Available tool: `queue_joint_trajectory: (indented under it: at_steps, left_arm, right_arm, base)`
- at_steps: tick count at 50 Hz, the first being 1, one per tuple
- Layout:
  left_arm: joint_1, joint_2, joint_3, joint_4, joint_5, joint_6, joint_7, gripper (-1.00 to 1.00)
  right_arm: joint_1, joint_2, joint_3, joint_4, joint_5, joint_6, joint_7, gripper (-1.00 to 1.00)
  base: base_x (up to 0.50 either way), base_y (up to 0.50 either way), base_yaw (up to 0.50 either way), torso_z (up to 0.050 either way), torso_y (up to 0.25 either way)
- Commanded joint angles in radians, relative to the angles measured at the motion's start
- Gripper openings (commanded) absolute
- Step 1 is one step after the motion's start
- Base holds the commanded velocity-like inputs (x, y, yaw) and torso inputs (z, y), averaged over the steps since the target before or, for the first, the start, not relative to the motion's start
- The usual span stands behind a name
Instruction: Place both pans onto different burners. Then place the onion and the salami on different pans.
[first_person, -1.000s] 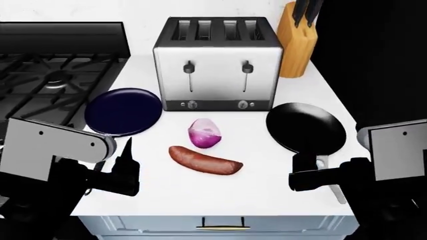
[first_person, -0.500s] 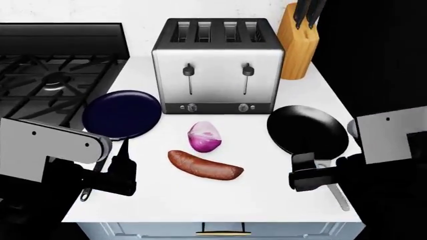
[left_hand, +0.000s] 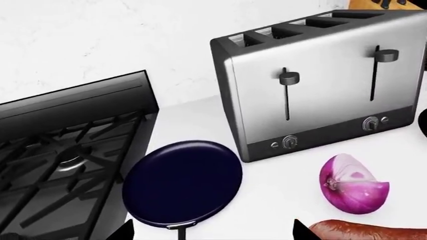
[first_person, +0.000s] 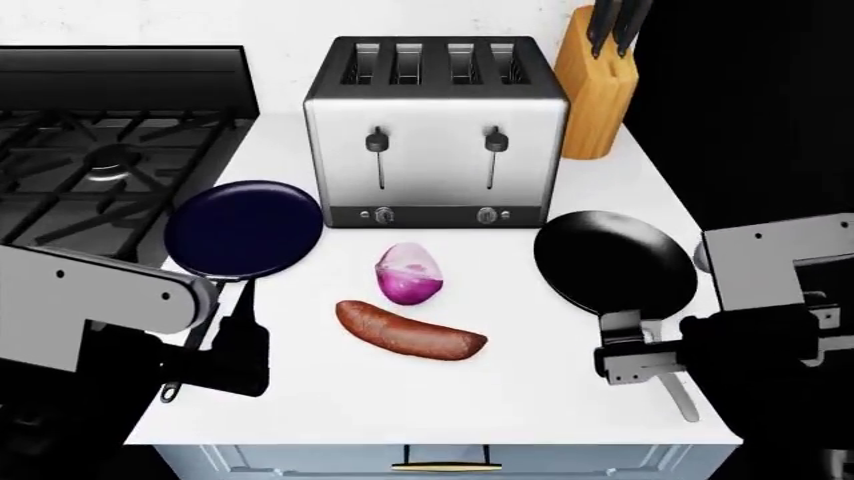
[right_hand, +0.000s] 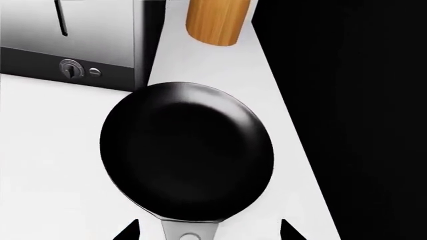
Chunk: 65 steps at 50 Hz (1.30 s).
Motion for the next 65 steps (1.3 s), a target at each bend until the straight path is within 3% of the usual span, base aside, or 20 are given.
queue_joint_trajectory:
  at_steps: [1, 28, 58, 59, 65]
  left_arm:
    - [0.019, -0.005, -0.013, 0.005, 0.014, 0.012, 0.018, 1.0]
    - [0.056, -0.012, -0.022, 0.016, 0.055, 0.026, 0.046, 1.0]
    - [0.062, -0.018, -0.002, 0.019, 0.073, 0.047, 0.056, 1.0]
    - [0.063, -0.019, -0.002, 0.019, 0.073, 0.048, 0.056, 1.0]
    - [0.062, -0.022, 0.001, 0.019, 0.07, 0.055, 0.052, 1.0]
  right_arm:
    - [-0.018, -0.022, -0.035, 0.053, -0.074, 0.009, -0.067, 1.0]
    - [-0.09, -0.062, -0.063, 0.143, -0.32, -0.057, -0.334, 1.0]
    - [-0.196, -0.056, -0.103, 0.203, -0.456, -0.139, -0.463, 1.0]
    - [-0.199, -0.056, -0.103, 0.204, -0.456, -0.141, -0.463, -1.0]
    - [-0.206, -0.052, -0.091, 0.199, -0.437, -0.143, -0.443, -1.0]
  base:
    - [0.0, 0.0, 0.0, 0.0, 0.0]
    - [0.0, 0.0, 0.0, 0.0, 0.0]
    - [0.0, 0.0, 0.0, 0.0, 0.0]
    - [0.01, 0.0, 0.0, 0.0, 0.0]
    - [0.01, 0.0, 0.0, 0.0, 0.0]
